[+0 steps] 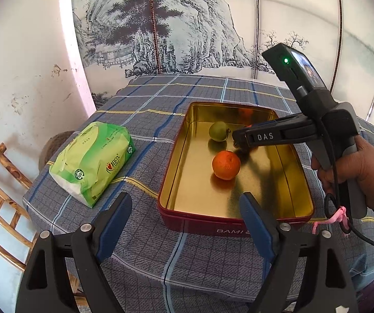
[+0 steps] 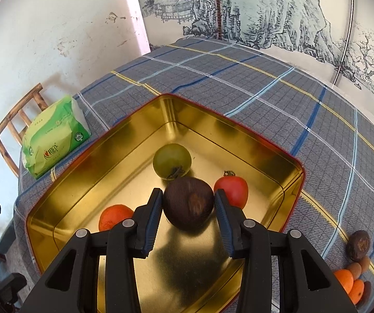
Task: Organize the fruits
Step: 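Carry the brown fruit into the gold tin and open the right gripper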
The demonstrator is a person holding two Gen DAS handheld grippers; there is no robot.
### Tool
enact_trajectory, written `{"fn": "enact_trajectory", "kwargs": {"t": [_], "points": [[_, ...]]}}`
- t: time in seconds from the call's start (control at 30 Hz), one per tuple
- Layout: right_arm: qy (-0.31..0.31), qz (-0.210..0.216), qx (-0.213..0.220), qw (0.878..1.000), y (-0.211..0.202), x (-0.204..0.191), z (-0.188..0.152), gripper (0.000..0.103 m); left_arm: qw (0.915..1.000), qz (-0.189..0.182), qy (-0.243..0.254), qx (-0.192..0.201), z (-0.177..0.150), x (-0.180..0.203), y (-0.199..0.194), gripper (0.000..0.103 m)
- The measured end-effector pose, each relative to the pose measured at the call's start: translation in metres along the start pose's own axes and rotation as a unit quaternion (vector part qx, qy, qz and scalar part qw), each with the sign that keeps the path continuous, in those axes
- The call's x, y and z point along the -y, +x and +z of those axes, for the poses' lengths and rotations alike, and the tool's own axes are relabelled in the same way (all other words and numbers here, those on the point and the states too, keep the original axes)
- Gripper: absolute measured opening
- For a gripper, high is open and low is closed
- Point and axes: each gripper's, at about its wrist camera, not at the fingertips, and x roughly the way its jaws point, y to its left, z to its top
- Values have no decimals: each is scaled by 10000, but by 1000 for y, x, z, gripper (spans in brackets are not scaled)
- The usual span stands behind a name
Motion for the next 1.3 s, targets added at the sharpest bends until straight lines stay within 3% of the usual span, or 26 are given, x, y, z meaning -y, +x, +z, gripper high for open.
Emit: {"fn": "enact_trajectory", "kwargs": {"t": [0.2,0.5,0.7,0.87,1.1,1.23,1.3], "points": [[-43,4,209,9998,-10,-5,5,42,10000,5,-9,-11,-1,0,0,83],[98,174,999,9948,-57,-10,-1,45,10000,29,33,6,-1,3,-2,84],[144,62,1529,9881,-102,-7,-32,58,9999,25,147,61,1,12,-9,86],[113,-428,1831,9821,-136,6,-70,62,9994,-14,306,143,2,25,-17,86],[119,-1585,2239,9616,-175,34,-119,77,9981,-117,555,229,5,50,-24,88],[368,-2077,2162,9533,-177,60,-140,81,9967,-206,721,295,6,67,-26,88],[546,-2127,2097,9528,-175,73,-149,83,9955,-246,843,355,7,78,-28,89]]}}
